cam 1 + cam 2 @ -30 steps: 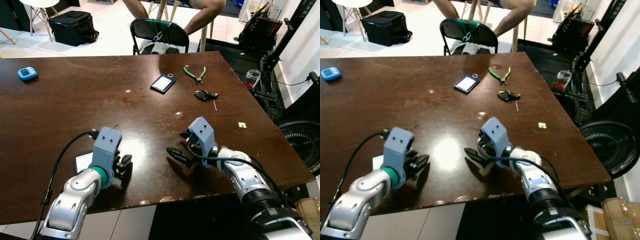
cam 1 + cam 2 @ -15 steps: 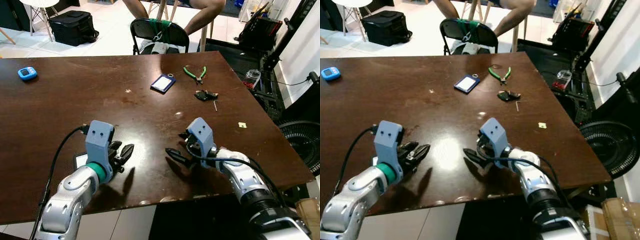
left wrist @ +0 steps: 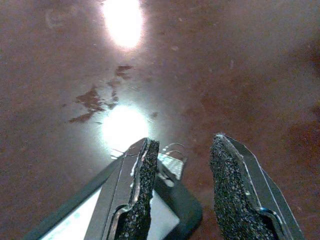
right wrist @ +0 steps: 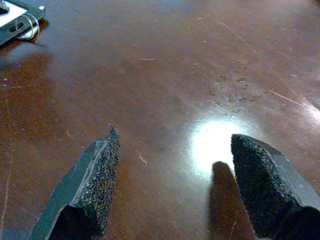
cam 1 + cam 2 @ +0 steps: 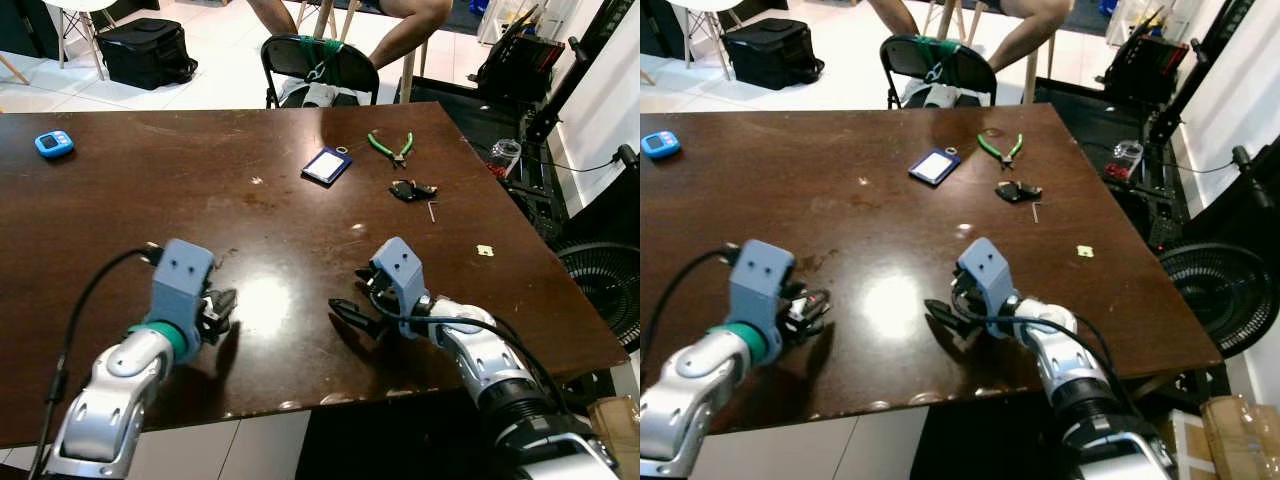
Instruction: Hang keys on a hook
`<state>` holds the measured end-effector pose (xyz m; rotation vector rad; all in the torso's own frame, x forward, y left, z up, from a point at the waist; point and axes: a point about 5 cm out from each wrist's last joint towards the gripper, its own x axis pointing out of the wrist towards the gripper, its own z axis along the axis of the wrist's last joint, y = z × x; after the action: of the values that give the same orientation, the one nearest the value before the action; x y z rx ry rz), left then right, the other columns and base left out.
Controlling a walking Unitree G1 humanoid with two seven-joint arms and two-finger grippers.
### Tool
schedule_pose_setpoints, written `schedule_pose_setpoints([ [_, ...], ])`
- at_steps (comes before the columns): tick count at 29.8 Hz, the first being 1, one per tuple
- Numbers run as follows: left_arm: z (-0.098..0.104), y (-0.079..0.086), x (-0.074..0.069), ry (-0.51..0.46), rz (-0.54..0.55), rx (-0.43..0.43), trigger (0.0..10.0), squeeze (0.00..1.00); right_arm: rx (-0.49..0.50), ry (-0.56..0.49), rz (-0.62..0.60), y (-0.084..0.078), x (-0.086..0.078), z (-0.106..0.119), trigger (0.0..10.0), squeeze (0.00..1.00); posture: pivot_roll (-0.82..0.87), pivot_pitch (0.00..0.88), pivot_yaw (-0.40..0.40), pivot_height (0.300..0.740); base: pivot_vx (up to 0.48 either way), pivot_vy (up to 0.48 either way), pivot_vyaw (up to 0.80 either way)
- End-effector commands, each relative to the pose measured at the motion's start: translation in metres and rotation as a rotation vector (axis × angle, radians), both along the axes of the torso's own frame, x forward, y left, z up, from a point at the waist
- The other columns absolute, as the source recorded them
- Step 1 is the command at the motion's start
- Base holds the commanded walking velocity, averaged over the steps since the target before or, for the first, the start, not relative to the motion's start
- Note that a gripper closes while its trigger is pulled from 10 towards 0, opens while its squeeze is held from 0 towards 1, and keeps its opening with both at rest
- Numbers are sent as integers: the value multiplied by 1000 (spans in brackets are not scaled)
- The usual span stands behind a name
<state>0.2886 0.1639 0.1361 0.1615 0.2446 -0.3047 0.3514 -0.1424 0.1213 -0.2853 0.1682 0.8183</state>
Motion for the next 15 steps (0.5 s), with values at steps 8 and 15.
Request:
schedule_pose_setpoints([
  [8, -16, -7, -2, 86, -64, 65, 10000, 0, -2, 5, -8, -3, -1, -3, 10000, 0, -20, 77, 31, 740, 0, 0, 0],
  [15, -16, -4, 0, 76, -28, 67, 10000, 0, 4, 5, -4, 0, -1, -3, 10000, 0, -16, 80, 29, 740, 0, 0, 0],
])
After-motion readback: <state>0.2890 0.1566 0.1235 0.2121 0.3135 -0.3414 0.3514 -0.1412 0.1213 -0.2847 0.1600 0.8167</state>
